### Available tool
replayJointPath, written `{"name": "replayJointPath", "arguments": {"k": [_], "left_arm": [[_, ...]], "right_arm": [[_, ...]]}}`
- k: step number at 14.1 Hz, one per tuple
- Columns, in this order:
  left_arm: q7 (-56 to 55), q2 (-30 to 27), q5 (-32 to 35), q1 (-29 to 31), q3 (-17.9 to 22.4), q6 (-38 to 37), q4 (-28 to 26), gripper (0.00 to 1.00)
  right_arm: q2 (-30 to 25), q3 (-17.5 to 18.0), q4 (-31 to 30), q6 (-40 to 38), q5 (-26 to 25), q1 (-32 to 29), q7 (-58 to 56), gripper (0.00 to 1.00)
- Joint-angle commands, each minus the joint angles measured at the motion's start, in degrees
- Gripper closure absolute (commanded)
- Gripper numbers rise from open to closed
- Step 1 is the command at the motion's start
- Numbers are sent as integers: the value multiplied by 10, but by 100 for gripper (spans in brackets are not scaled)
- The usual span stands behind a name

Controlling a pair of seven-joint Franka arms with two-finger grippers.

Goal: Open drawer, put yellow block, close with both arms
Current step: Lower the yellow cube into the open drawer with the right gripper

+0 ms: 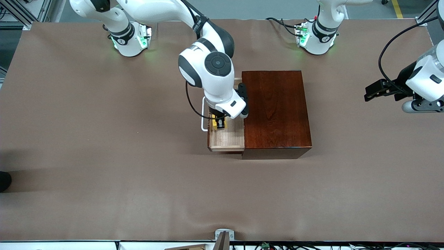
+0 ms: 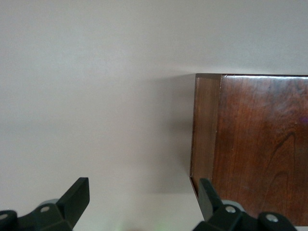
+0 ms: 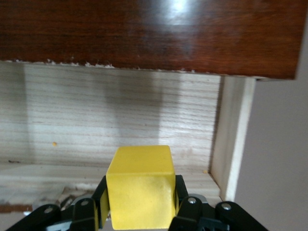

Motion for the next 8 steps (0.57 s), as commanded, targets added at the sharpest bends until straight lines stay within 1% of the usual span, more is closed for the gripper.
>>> {"name": "replayJointPath", "arguments": {"k": [1,3,5,8], "left_arm": [[10,-14,5,-4,2,19,-15,0],[10,-15,3,-4,1,23,-16,0],[11,-13,2,-4,1,36,-15,0],[9,-12,6,-4,2,37,-15,0]], "right_arm": [[9,-5,6,-3,-31,23,28,100],[9,-4,-3,-2,-42,35,50,100],[11,-4,-10,-2,-44,42,64,100],[19,-4,-10,1,-43,44,73,100]]}}
